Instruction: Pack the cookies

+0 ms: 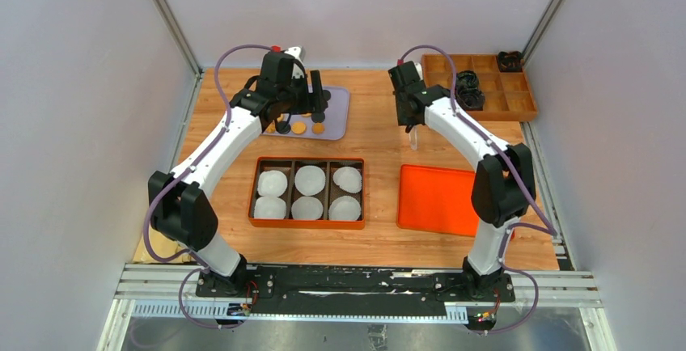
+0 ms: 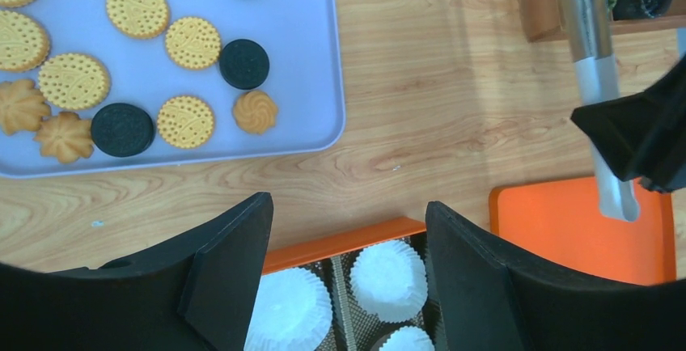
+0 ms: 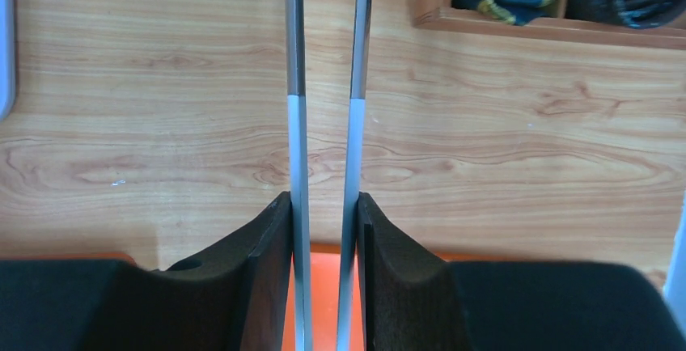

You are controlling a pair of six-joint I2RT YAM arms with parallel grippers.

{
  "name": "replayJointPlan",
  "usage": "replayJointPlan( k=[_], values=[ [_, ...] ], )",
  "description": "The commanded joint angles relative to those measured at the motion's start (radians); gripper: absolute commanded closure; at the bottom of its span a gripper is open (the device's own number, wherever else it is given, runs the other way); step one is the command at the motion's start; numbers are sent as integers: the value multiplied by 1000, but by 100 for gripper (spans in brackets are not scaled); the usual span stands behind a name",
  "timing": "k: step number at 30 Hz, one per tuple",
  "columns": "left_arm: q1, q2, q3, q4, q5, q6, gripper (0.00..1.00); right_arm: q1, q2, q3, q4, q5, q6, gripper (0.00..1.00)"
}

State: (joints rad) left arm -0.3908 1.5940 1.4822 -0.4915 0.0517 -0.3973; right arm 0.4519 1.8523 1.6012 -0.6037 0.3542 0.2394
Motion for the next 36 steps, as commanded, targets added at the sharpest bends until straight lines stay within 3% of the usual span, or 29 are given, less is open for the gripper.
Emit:
replayJointPlan(
  k=[1,7,15,26,36],
  values=[
    [-8,-7,-7,22,23,-11,25,11,-66,-38,-43,50,-10,71],
    [-8,-14,-10,25,41,-20,25,13,-85,-47,-65,52,-15,66],
    [-8,-24,-16,23,40,-20,25,14,-96,-47,-85,55,2,52],
    [-8,-29,-21,23,23,-20,25,21,-123,-51,-97,15,-2,61],
    [-8,-51,-63,-7,-159,-22,24,162,-192,-8,-22,-109,-74,57]
  ],
)
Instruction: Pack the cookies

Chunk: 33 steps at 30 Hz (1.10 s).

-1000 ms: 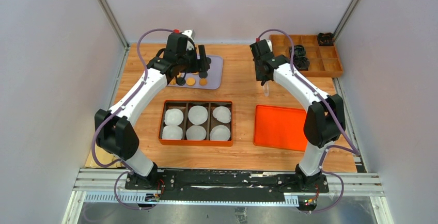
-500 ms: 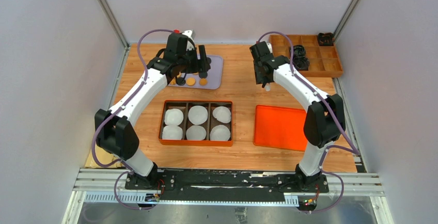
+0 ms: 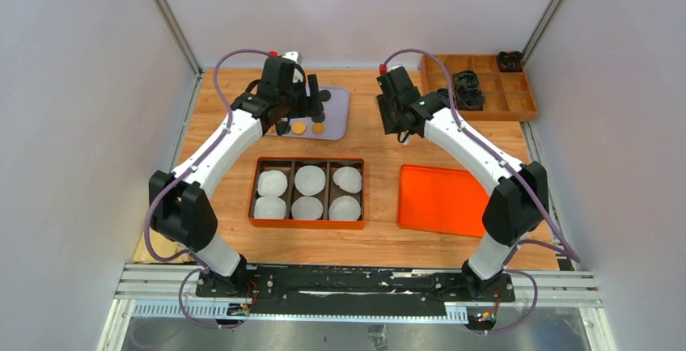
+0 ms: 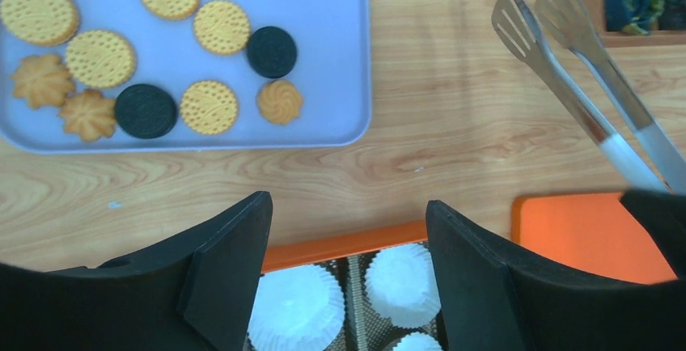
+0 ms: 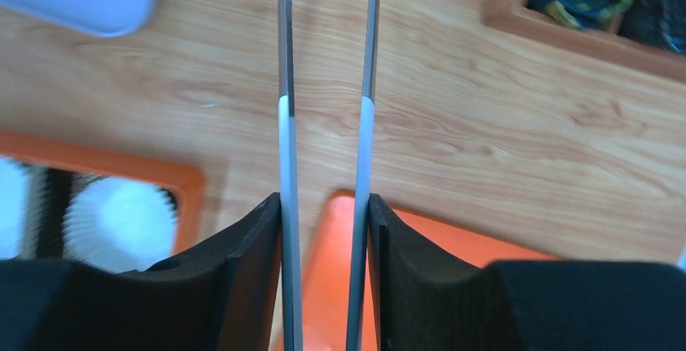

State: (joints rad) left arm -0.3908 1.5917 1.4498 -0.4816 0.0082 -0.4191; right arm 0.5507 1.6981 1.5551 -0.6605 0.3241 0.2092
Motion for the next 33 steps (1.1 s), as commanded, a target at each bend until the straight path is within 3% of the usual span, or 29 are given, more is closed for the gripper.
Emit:
replayJointPlan(
  k=[1,9,25,33],
  values=[
    [-8,-59,-43,-18,-155,-6,24,74,-35,48,38,-107,-45,56],
    [-8,-193,-139,-21,-443,-36,22,121,59,72,114,-246,-28,55],
    [-8,-242,-162,-38,-452,12,21,188,285,247,139,-358,-4,54],
    [-8,-263,-166,-34,-440,19,20,195,323,251,136,-266,1,51]
  ],
)
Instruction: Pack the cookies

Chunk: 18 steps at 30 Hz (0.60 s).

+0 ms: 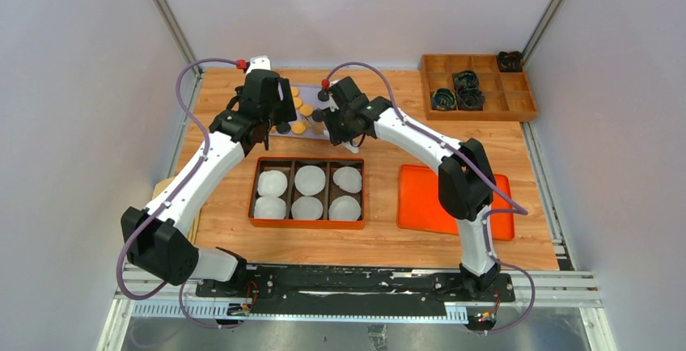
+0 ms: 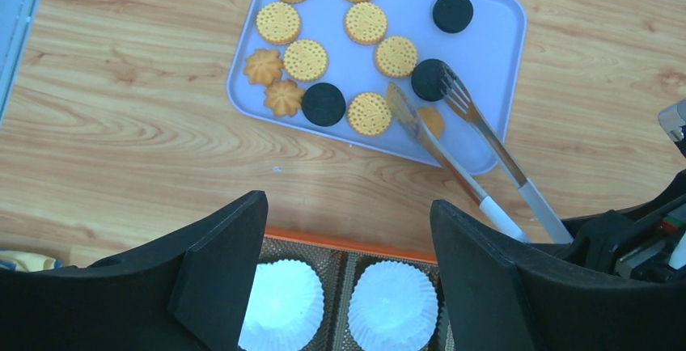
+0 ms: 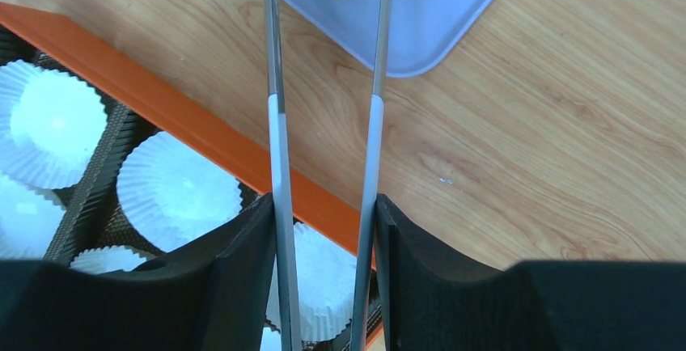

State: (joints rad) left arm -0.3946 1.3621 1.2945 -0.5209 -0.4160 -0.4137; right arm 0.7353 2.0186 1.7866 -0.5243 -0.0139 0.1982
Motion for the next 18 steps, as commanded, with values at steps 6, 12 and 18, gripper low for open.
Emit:
replayJointPlan(
  k=[6,12,18],
  values=[
    [-4,-44,-17,16,-6,15,20,18,-34,28,8,90,-20,52],
    [-4,-52,-15,17,11,16,20,33,-46,24,20,162,-40,52],
    [-4,-57,-13,16,16,19,20,32,-30,8,22,174,-47,52]
  ],
)
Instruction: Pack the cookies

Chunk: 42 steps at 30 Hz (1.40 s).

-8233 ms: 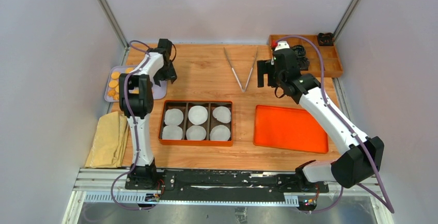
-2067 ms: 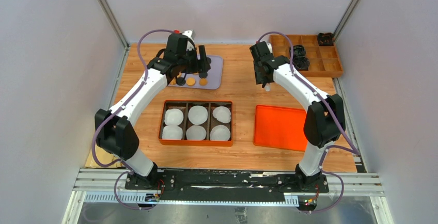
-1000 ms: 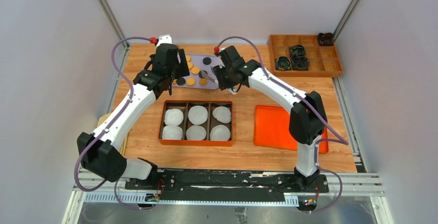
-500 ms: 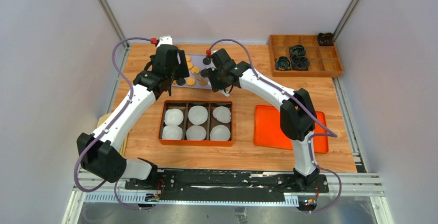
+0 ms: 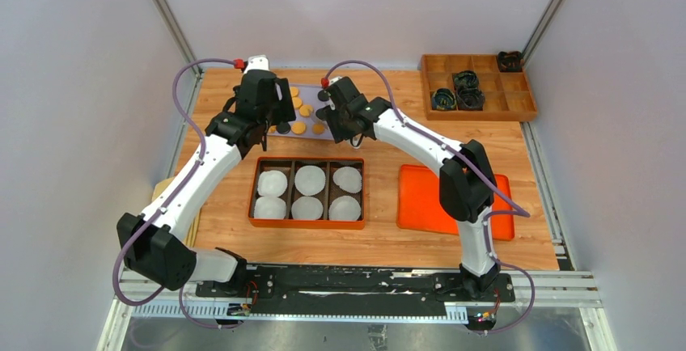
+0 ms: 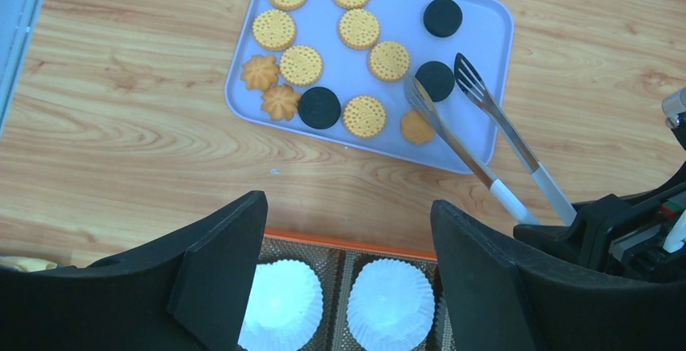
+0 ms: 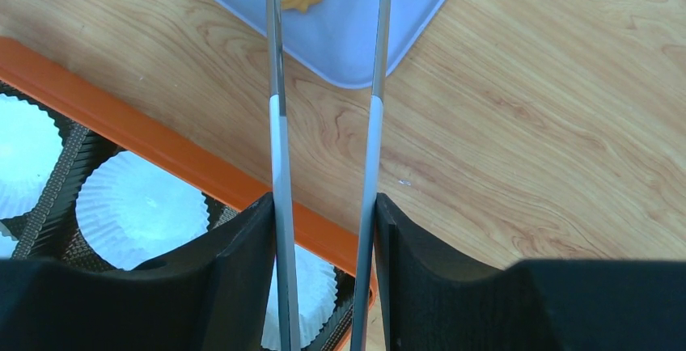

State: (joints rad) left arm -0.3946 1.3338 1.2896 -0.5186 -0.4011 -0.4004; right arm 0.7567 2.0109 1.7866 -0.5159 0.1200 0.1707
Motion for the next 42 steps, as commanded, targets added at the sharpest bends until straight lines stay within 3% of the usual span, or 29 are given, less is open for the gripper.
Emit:
replayJointPlan(
  k=[1,17,21,23,27,37,42],
  values=[
    [-4,-28,-8,14,2,5,20,11,-19,9,14,47,-21,52],
    [-4,-25,-7,13,7,5,20,2,77,23,12,28,3,55],
    [-4,-25,-6,11,10,5,20,1,62,18,13,31,11,65],
    [-4,-32,-2,7,8,0,20,1,43,12,13,33,10,81],
    [-4,-47,23,-19,2,-13,21,0,-10,-9,14,43,8,99],
    [-2,-64,159,-148,-73,-8,20,11,-179,-77,15,11,-5,100],
    [63,-88,218,-191,-6,-38,16,50,-289,-127,-15,-36,-11,100]
  ],
)
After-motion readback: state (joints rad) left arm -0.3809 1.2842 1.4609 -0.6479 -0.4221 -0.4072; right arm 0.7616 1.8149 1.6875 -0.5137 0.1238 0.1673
